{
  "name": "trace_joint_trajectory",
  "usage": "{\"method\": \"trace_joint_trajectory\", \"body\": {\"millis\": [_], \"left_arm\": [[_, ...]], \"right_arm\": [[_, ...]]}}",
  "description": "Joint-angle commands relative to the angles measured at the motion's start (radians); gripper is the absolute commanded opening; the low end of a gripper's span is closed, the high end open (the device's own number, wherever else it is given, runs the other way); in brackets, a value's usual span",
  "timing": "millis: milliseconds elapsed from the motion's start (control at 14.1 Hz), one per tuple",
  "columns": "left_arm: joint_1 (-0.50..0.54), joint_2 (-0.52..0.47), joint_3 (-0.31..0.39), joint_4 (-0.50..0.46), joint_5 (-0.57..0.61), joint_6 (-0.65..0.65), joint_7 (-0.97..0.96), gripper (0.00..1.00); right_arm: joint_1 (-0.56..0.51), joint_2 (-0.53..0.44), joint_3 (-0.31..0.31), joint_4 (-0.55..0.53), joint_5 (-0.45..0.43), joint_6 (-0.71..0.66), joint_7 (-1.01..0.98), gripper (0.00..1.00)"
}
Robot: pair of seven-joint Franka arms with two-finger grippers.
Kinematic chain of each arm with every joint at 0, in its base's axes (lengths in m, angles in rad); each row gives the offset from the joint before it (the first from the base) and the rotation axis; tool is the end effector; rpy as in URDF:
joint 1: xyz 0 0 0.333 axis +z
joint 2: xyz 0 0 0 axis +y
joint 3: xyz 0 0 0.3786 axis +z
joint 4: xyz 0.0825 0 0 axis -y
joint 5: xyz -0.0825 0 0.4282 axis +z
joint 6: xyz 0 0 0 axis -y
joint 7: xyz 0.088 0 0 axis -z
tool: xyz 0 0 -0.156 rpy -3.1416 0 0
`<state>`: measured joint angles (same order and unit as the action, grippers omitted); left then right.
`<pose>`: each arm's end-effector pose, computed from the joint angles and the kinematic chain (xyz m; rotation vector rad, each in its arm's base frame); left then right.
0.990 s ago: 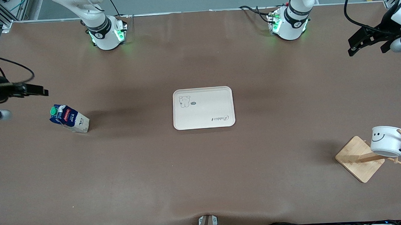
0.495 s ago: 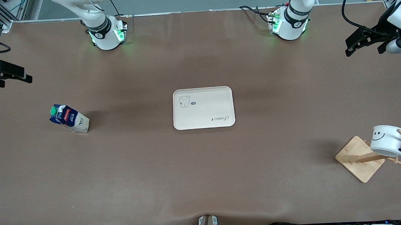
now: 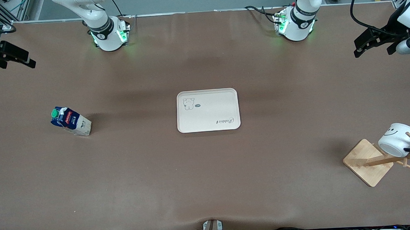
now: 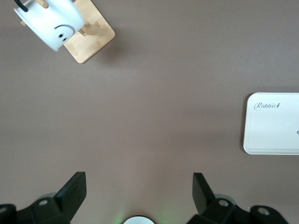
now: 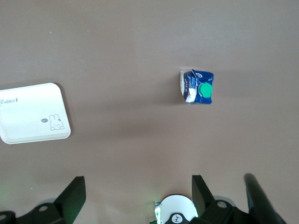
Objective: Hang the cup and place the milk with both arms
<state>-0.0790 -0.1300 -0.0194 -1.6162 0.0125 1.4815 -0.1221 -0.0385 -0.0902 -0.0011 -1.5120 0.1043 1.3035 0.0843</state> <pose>0.5372 -0.0518 0.6811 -3.1260 -0.0390 0.0048 0.5284 -0.0029 0.6983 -3.0326 0.1552 0.1832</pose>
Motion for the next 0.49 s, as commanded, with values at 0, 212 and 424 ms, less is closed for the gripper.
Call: {"method": "trace_joint_trajectory", "body": {"millis": [0, 212, 424], "left_arm": [[0.002, -0.020, 0.004, -0.010, -0.014, 0.005, 0.013, 1.00], [0.001, -0.022, 0.001, -0.013, -0.013, -0.003, 0.013, 1.00], [-0.007, -0.022, -0.001, -0.010, -0.013, -0.003, 0.007, 1.00]], "right_arm": [[0.003, -0.076, 0.006, -0.102, -0.028, 0.030, 0.012, 1.00], [0.003, -0.066, 0.006, -0.077, -0.049, 0.019, 0.012, 1.00], [0.037, -0.037, 0.006, -0.021, -0.061, 0.019, 0.014, 1.00]]}}
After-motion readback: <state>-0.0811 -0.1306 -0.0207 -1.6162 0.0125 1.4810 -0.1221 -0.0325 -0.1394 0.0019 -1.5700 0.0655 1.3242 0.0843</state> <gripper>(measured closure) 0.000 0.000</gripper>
